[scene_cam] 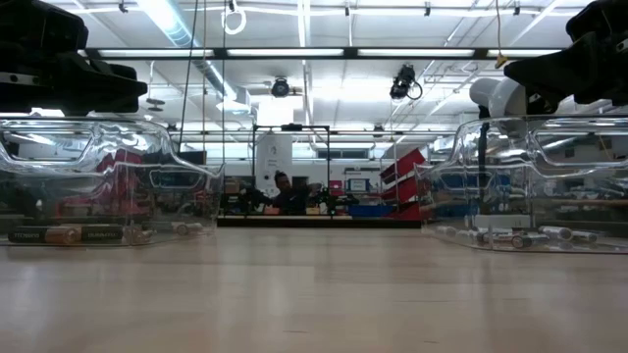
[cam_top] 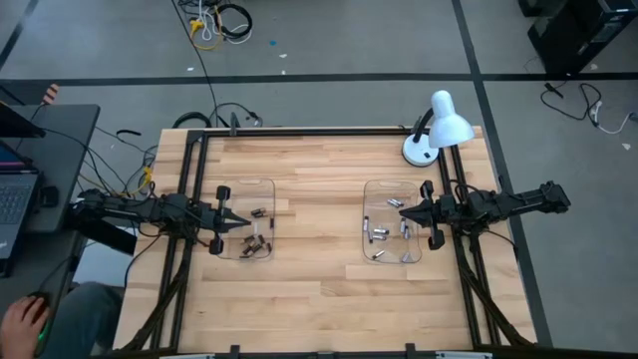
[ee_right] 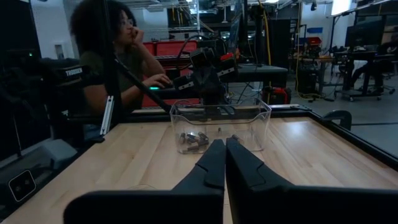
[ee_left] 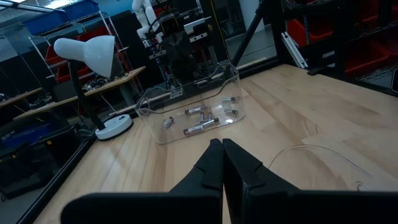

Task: Sort batteries
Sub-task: Return to Home Position

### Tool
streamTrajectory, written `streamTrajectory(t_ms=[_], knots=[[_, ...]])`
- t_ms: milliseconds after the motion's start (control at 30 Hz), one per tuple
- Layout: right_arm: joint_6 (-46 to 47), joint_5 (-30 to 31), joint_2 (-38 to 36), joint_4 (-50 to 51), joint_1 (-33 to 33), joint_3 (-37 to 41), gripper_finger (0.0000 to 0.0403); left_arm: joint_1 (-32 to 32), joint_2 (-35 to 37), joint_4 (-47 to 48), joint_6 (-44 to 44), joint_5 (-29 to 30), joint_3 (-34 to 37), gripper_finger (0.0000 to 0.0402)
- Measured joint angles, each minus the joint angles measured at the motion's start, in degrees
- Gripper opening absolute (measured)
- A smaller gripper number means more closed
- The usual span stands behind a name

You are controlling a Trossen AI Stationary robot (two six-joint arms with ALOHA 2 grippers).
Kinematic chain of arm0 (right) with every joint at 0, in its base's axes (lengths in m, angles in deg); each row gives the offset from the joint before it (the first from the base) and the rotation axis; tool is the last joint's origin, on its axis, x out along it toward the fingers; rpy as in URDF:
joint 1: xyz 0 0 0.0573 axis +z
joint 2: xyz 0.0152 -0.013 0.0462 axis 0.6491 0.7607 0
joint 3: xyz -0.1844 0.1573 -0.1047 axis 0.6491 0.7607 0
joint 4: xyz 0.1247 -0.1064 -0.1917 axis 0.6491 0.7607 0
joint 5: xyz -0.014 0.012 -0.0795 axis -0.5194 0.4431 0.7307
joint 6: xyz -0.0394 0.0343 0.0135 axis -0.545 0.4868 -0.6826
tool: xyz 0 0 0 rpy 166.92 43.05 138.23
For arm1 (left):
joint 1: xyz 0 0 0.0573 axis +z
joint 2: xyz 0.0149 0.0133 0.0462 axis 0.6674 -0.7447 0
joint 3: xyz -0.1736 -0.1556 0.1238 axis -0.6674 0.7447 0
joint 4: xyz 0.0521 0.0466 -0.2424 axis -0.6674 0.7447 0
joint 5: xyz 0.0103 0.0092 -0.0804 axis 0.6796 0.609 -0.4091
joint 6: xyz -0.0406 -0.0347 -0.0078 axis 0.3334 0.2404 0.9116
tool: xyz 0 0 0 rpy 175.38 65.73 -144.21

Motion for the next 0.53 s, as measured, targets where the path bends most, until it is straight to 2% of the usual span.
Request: streamTrajectory(t_ms=[533], knots=[[-0.01,0.0,0.02,0.02,-0.01,0.0,0.0002,0.01,-0.01,0.01,-0.02,-0.01,0.0,0.0002]])
